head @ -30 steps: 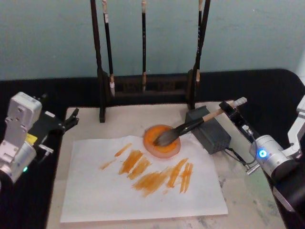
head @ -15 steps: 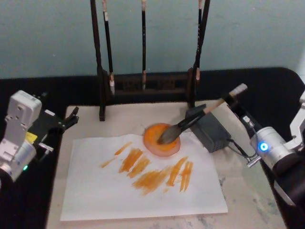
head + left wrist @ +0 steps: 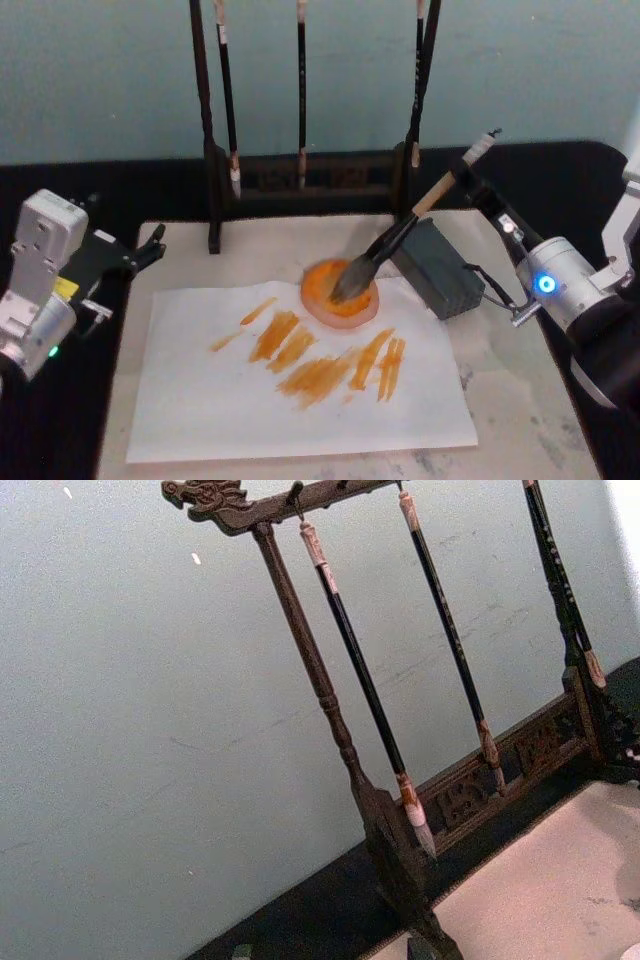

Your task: Pick up the brush from the inkstone, write on the paper, then place the brush back to its original position.

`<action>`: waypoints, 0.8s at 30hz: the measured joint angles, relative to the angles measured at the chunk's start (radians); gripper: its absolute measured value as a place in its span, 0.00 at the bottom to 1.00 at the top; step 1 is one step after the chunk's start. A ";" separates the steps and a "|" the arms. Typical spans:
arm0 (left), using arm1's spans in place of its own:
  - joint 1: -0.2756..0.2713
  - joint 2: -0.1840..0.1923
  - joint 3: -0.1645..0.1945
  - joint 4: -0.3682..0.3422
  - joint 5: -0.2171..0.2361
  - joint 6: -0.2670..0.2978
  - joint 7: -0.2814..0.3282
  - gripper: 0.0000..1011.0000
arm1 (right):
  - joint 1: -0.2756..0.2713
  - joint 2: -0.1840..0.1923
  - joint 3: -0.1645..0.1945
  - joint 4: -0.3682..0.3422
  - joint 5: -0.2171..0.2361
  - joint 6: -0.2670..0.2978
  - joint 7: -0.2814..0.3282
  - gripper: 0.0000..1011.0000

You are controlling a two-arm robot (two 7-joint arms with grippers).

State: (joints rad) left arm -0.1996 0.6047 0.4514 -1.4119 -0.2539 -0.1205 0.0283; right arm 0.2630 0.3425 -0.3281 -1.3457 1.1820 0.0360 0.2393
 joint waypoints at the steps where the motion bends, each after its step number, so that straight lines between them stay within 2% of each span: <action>1: 0.000 0.000 0.000 0.000 0.000 0.000 0.000 0.99 | 0.001 0.000 -0.002 -0.001 -0.003 0.000 0.001 0.18; 6: 0.000 0.000 0.000 0.000 0.000 0.000 0.000 0.99 | 0.008 0.010 -0.017 -0.018 -0.039 -0.007 0.003 0.18; 12: 0.000 0.000 0.000 0.000 0.000 0.000 0.000 0.99 | 0.017 0.028 -0.034 -0.049 -0.117 -0.031 0.010 0.18; 13: 0.000 0.000 0.000 0.000 0.000 0.000 0.000 0.99 | 0.020 0.033 -0.039 -0.060 -0.143 -0.039 0.014 0.18; 17: 0.000 0.000 0.000 0.000 0.000 0.000 0.000 0.99 | 0.027 0.045 -0.049 -0.079 -0.190 -0.047 0.015 0.18; 24: 0.000 0.000 0.000 0.000 0.000 0.000 0.000 0.99 | 0.043 0.075 -0.079 -0.110 -0.308 -0.063 0.032 0.18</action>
State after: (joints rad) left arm -0.1995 0.6047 0.4514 -1.4120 -0.2539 -0.1205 0.0283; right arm 0.3061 0.4178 -0.4070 -1.4554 0.8736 -0.0274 0.2716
